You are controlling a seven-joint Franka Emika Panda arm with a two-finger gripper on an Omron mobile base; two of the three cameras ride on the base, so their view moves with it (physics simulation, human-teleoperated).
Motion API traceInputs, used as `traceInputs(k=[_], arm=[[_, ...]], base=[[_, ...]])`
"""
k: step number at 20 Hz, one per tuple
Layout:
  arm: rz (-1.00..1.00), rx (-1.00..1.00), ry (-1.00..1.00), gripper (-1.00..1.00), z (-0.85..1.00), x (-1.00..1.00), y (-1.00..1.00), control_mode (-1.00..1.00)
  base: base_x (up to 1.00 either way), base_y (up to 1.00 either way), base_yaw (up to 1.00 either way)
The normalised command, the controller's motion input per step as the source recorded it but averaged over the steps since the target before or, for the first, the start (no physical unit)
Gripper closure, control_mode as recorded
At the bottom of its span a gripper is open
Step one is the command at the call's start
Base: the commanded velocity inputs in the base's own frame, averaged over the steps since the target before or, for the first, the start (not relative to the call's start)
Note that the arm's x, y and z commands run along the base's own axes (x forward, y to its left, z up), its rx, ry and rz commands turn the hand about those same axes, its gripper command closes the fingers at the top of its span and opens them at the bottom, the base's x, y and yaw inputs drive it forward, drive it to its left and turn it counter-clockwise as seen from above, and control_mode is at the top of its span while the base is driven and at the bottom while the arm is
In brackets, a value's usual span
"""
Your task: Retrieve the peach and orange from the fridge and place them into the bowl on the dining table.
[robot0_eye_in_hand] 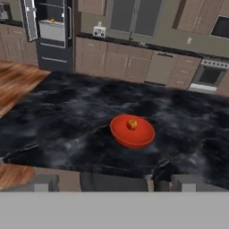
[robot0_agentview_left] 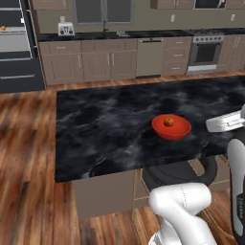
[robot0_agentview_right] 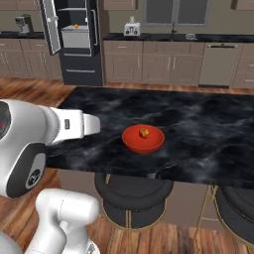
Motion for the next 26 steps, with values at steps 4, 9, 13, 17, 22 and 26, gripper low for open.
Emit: traceInputs(k=[4,9,13,17,22,26], arm=[[0.00,0.00,0.00,-1.00,0.00,0.00,0.00,1.00],[0.00,0.00,0.00,-1.00,0.00,0.00,0.00,1.00],[0.00,0.00,0.00,-1.00,0.00,0.00,0.00,1.00],[0.00,0.00,0.00,-1.00,0.00,0.00,0.00,1.00],[0.00,0.00,0.00,-1.00,0.00,0.00,0.00,1.00],[0.00,0.00,0.00,-1.00,0.00,0.00,0.00,1.00]], base=[[-0.01,1.00,0.00],[0.00,1.00,-0.03],[0.01,1.00,-0.01],[0.12,1.00,0.00],[0.25,1.00,-0.01],[0.45,1.00,-0.01]])
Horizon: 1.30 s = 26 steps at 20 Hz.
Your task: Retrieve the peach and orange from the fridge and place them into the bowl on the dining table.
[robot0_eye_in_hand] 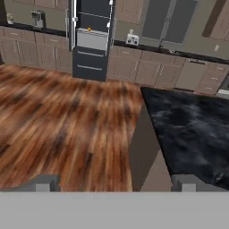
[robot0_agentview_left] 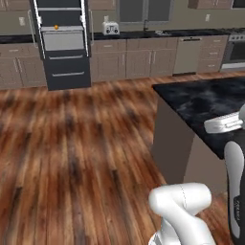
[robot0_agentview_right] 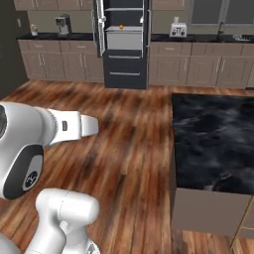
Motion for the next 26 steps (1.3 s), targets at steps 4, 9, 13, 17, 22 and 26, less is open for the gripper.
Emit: traceInputs(k=[4,9,13,17,22,26], arm=[[0.00,0.00,0.00,-1.00,0.00,0.00,0.00,1.00],[0.00,0.00,0.00,-1.00,0.00,0.00,0.00,1.00],[0.00,0.00,0.00,-1.00,0.00,0.00,0.00,1.00],[0.00,0.00,0.00,-1.00,0.00,0.00,0.00,1.00],[0.00,0.00,0.00,-1.00,0.00,0.00,0.00,1.00],[0.00,0.00,0.00,-1.00,0.00,0.00,0.00,1.00]], base=[[0.82,1.00,0.00],[1.00,0.60,0.00],[1.00,0.22,0.00],[1.00,0.00,0.00],[1.00,0.06,0.00],[1.00,0.23,0.00]])
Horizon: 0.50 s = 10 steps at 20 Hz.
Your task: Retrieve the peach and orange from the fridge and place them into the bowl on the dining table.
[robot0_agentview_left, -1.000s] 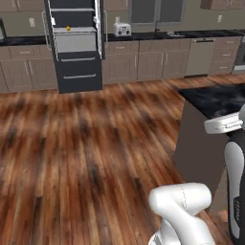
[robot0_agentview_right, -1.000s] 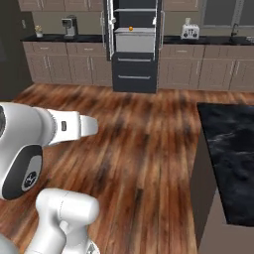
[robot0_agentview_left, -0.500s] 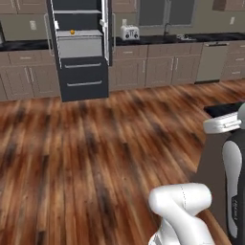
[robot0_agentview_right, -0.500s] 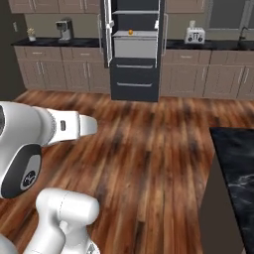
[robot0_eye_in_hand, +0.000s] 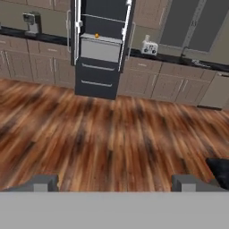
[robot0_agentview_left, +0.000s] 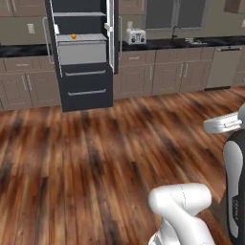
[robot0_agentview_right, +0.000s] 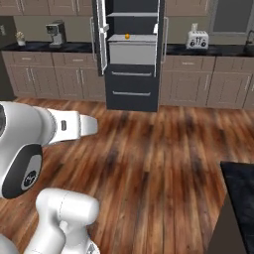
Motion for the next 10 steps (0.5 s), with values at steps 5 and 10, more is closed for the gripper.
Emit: traceInputs(k=[5,10], arm=[[0.00,0.00,0.00,-1.00,0.00,0.00,0.00,1.00],[0.00,0.00,0.00,-1.00,0.00,0.00,0.00,1.00]], base=[[1.00,0.26,0.00],[1.00,0.40,0.00]])
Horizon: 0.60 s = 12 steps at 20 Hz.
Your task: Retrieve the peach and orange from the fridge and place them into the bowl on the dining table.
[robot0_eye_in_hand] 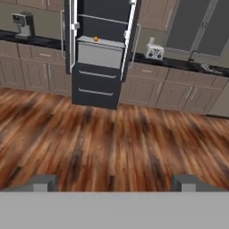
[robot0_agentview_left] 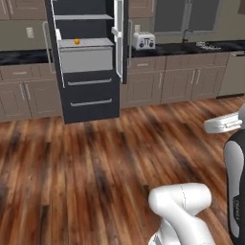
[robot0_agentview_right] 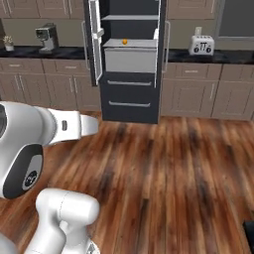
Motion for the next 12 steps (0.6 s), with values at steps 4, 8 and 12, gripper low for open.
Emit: traceInputs(k=[4,8,12], arm=[[0.00,0.00,0.00,-1.00,0.00,0.00,0.00,1.00],[0.00,0.00,0.00,-1.00,0.00,0.00,0.00,1.00],[0.00,0.00,0.00,-1.00,0.00,0.00,0.00,1.00]], base=[[1.00,0.51,0.00],[1.00,0.46,0.00],[1.00,0.36,0.00]])
